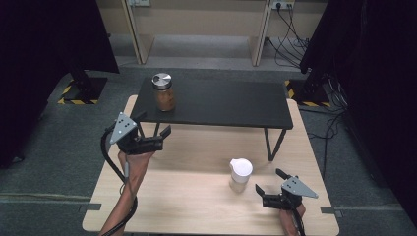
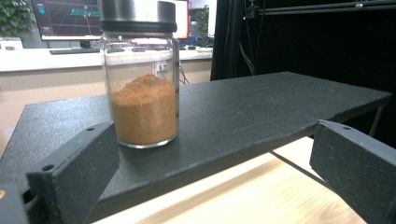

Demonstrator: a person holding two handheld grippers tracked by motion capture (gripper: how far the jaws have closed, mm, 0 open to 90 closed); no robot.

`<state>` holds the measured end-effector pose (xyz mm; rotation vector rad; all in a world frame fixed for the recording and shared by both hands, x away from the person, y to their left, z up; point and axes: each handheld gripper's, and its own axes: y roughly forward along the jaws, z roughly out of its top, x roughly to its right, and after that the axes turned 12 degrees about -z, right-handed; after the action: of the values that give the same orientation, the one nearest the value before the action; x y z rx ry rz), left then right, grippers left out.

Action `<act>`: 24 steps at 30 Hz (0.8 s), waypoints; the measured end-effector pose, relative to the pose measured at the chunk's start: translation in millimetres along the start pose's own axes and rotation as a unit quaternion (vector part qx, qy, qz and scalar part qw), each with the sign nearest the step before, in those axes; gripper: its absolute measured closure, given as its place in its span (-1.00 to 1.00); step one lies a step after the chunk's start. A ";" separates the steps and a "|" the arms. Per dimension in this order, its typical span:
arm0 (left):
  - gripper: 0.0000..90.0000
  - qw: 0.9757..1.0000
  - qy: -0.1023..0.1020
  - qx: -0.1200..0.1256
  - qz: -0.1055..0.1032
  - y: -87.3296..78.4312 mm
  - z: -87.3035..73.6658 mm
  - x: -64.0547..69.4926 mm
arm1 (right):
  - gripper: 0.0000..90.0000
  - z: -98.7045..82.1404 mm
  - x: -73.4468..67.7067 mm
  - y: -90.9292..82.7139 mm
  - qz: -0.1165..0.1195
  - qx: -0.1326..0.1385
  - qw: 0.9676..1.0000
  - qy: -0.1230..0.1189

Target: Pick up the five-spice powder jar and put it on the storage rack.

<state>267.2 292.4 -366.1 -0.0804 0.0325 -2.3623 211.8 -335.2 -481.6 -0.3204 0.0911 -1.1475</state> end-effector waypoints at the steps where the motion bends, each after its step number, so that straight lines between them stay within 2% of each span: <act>1: -0.98 1.000 0.001 0.001 -0.004 -1.6 -6.5 1.6 | -0.97 -0.1 -0.2 -0.1 -0.001 0.000 1.000 -0.001; 2: -0.98 1.000 0.001 0.001 -0.004 -1.6 -6.5 1.6 | -0.97 -0.1 -0.2 -0.1 -0.001 0.000 1.000 -0.001; 6: -0.98 1.000 0.014 0.003 -0.018 -4.0 -25.9 8.0 | -0.97 0.1 -0.2 -0.1 0.000 0.000 1.000 -0.002; 10: -0.98 0.999 0.023 -0.005 -0.029 -4.4 -37.7 11.7 | -0.97 0.2 -0.3 -0.1 0.000 0.000 1.000 -0.002; 11: -0.98 0.999 0.018 -0.012 -0.038 -5.1 -45.9 12.9 | -0.97 0.4 -0.5 -0.2 0.000 -0.001 1.000 -0.003; 13: -0.98 0.999 0.017 -0.015 -0.041 -5.4 -50.1 14.2 | -0.97 0.5 -0.7 -0.2 -0.001 -0.001 1.000 -0.003; 14: -0.98 0.999 0.019 -0.025 -0.045 -5.9 -57.7 16.7 | -0.97 0.3 -0.7 -0.3 -0.001 0.000 1.000 -0.003; 16: -0.98 0.998 0.018 -0.031 -0.046 -6.1 -60.8 18.2 | -0.97 0.3 -0.6 -0.3 -0.001 0.000 1.000 -0.003; 18: -0.97 0.998 0.013 -0.032 -0.051 -8.9 -74.4 21.5 | -0.97 0.5 -0.9 -0.2 -0.001 -0.001 1.000 -0.004; 22: -0.97 0.998 0.010 -0.041 -0.053 -11.5 -86.9 22.7 | -0.97 0.4 -0.7 -0.3 -0.001 -0.001 1.000 -0.003; 24: -0.97 0.997 0.000 -0.047 -0.054 -12.4 -95.5 22.0 | -0.97 0.4 -0.9 -0.3 -0.001 0.000 1.000 -0.004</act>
<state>236.4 285.7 -459.7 -0.1317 0.1426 -2.4678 211.2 -334.4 -481.2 -0.3253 0.0845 -1.1482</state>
